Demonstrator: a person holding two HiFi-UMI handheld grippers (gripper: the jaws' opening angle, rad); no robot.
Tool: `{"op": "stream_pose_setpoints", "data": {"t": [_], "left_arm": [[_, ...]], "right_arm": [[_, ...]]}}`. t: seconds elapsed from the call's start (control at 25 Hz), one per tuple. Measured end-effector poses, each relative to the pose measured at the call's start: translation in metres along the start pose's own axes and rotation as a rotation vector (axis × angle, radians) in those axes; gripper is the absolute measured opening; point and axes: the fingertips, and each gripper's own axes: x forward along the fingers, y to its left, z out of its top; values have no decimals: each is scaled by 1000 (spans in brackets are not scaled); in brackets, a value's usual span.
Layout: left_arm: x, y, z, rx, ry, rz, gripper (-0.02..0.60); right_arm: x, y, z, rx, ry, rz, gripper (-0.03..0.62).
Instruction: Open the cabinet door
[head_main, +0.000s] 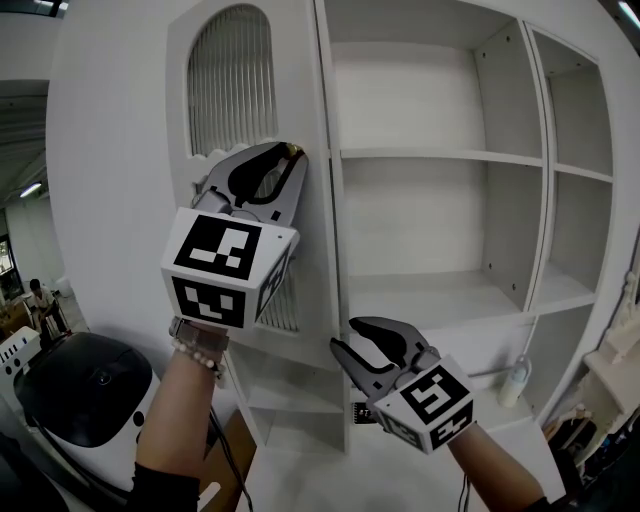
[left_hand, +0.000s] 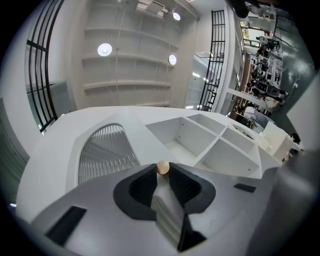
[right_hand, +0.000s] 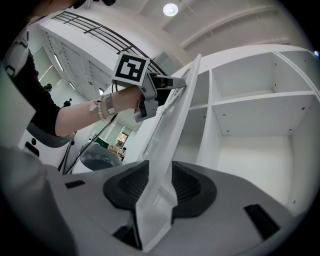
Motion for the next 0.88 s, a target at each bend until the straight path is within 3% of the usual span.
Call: {"op": "stream_pose_setpoints", "data": {"t": [0.4, 0.72, 0.88], "left_arm": [[-12, 3, 6, -3, -10, 0, 75], [-12, 3, 3, -73, -44, 26, 74], [-13, 2, 3, -91, -46, 47, 75]], "right_arm": [[18, 17, -7, 21, 6, 62, 138], [20, 17, 0, -46, -37, 69, 137], [18, 15, -1, -23, -32, 64, 135]]}}
